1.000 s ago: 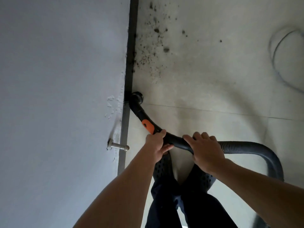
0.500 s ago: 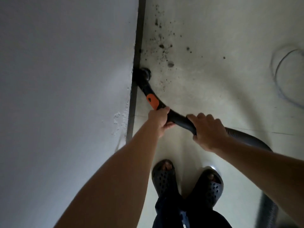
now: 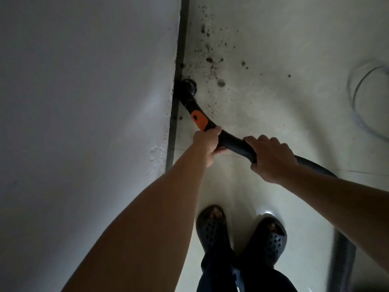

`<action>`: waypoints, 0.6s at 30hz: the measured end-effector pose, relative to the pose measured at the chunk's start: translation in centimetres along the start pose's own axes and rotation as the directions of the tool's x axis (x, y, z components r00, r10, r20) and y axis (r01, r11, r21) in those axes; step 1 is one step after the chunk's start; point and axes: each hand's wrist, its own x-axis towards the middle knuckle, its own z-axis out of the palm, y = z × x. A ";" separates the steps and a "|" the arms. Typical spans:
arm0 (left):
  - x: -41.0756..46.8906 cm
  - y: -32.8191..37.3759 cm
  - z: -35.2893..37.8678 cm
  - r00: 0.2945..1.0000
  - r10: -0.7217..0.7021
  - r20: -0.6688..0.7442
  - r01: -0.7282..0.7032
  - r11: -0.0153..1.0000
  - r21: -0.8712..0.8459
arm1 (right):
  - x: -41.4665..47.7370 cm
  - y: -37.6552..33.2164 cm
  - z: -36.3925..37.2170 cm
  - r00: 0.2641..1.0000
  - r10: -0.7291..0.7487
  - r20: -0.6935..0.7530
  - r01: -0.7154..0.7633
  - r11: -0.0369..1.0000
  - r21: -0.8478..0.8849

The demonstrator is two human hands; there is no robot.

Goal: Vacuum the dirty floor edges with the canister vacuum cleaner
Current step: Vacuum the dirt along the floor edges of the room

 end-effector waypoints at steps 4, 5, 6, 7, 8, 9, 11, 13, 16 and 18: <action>-1.9 -3.4 -1.6 0.997 -0.072 -0.025 0.073 0.997 0.040 | -3.6 -0.9 1.2 0.999 -0.012 0.041 0.013 1.000 -0.002; -2.3 -5.2 -2.3 0.993 -0.111 -0.027 0.112 0.993 0.028 | -5.0 -0.9 2.3 0.998 -0.027 0.052 0.028 0.999 -0.022; -2.7 -7.0 -2.9 0.988 -0.151 -0.025 0.151 0.988 0.011 | -6.4 -0.8 3.4 0.997 -0.045 0.067 0.047 0.998 -0.038; -3.2 -8.7 -3.5 0.982 -0.187 -0.021 0.187 0.982 -0.013 | -7.7 -0.7 4.6 0.995 -0.061 0.076 0.065 0.997 -0.051; -3.6 -10.2 -3.9 0.976 -0.217 -0.017 0.217 0.976 -0.035 | -8.8 -0.4 5.7 0.995 -0.075 0.061 0.078 0.995 -0.061; -3.9 -11.6 -4.2 0.971 -0.240 -0.009 0.239 0.969 -0.054 | -9.8 0.0 6.7 0.996 -0.086 0.037 0.089 0.993 -0.077; -4.8 -13.6 -4.5 0.963 -0.268 0.000 0.267 0.961 -0.075 | -11.2 0.9 8.2 0.993 -0.113 0.018 0.114 0.989 -0.098; -5.2 -14.6 -4.7 0.957 -0.289 0.001 0.288 0.954 -0.089 | -11.8 1.3 8.7 0.989 -0.139 0.044 0.143 0.984 -0.104; -4.4 -14.1 -4.5 0.954 -0.300 0.001 0.299 0.950 -0.093 | -10.4 1.6 8.3 0.987 -0.125 0.097 0.137 0.982 -0.132; -3.5 -12.7 -3.7 0.964 -0.265 0.007 0.264 0.960 -0.090 | -8.8 2.0 7.2 0.989 -0.108 0.102 0.122 0.982 -0.145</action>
